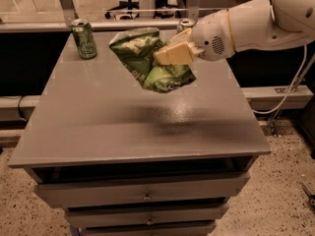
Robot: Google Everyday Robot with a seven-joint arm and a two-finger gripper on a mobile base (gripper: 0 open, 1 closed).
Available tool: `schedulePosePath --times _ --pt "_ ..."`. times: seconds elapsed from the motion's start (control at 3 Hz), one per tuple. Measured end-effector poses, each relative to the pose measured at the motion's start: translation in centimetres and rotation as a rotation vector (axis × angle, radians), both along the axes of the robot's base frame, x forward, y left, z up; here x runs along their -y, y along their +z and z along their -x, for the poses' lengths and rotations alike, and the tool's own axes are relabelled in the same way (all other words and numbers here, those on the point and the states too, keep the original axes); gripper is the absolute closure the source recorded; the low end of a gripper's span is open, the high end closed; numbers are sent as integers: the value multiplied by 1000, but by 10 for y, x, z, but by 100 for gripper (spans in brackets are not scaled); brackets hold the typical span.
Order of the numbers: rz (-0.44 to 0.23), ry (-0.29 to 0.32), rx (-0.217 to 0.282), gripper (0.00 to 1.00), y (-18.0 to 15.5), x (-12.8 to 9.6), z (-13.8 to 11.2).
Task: Pick green jalapeno chip bag
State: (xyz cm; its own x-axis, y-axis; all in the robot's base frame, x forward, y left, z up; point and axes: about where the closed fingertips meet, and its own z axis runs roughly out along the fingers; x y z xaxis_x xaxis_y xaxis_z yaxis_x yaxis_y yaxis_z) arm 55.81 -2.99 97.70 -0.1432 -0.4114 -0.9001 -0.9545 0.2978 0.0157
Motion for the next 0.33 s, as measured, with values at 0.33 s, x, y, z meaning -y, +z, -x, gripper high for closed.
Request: schedulePosePath --times 0.33 --pt "17 16 -8 100 -3 -5 3"
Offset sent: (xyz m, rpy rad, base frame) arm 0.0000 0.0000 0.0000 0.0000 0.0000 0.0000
